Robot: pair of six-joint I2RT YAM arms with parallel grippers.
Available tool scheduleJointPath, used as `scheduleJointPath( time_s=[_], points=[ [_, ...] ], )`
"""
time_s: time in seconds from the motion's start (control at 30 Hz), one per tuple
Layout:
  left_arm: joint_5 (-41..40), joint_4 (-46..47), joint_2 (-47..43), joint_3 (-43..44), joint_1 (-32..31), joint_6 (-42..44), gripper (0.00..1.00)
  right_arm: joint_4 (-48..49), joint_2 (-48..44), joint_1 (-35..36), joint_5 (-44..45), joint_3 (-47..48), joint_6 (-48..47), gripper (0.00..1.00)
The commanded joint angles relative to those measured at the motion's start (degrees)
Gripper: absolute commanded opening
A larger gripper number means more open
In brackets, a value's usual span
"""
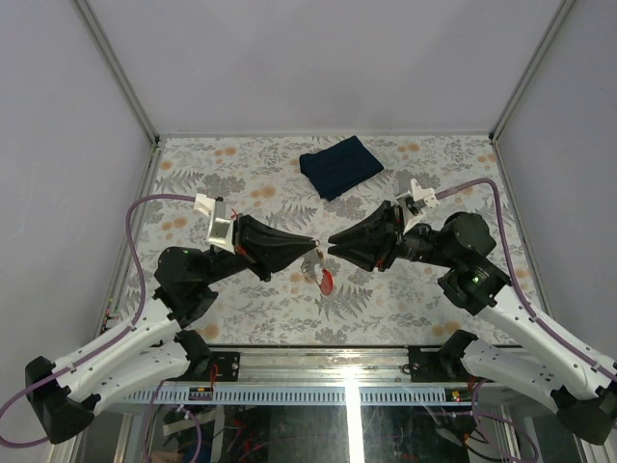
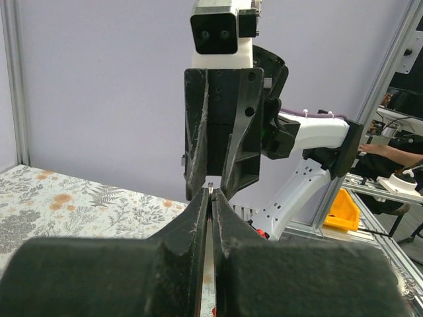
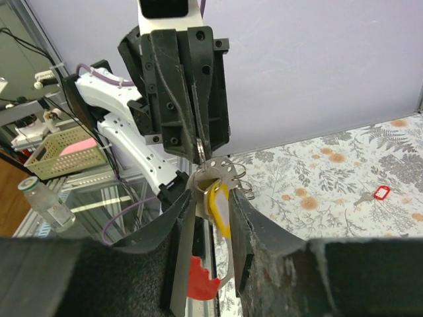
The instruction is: Put the keys on the keyring
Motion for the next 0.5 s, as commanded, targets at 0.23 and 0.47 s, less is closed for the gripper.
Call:
scheduleJointPath(
  time_s=[0.23, 0.47],
  points=[
    [2.11, 3.46, 0.49, 2.42, 0.27, 0.39, 0.00, 6.34, 2.72, -0.30, -4.78, 1.06, -2.89, 0.28],
    [2.28, 3.36, 0.88, 2.48, 0.26, 0.49, 0.00, 8.23, 3.78, -0.34, -7.17, 1.23, -1.64, 0.28]
  ],
)
